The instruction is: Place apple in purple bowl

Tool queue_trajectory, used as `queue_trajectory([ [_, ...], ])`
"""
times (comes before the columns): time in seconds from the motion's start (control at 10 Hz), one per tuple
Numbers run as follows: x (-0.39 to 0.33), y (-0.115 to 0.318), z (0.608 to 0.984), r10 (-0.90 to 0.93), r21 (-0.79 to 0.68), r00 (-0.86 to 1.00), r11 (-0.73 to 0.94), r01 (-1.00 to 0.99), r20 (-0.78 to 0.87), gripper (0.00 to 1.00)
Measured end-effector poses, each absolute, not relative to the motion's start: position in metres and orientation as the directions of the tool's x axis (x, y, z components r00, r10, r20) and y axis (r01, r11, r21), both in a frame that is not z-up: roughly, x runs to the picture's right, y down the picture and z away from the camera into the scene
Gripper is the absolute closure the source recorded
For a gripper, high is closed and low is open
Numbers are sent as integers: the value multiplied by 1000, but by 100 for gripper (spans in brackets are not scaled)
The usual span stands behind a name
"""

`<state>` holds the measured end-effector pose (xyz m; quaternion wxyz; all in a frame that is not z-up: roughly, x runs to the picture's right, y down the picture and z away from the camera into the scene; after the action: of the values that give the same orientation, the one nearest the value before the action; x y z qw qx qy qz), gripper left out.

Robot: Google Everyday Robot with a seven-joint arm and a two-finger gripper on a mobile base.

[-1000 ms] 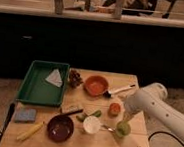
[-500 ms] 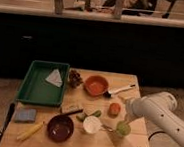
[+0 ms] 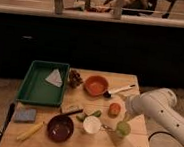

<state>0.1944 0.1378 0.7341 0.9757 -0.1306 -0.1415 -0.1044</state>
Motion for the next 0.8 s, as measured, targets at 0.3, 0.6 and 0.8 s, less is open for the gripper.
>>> queue_trajectory([
  [0.3, 197, 132, 736, -166, -243, 942, 940, 241, 293, 20],
  [0.6, 194, 126, 740, -171, -263, 943, 932, 248, 285, 20],
  [0.8, 193, 123, 743, -169, -275, 946, 929, 247, 278, 20],
])
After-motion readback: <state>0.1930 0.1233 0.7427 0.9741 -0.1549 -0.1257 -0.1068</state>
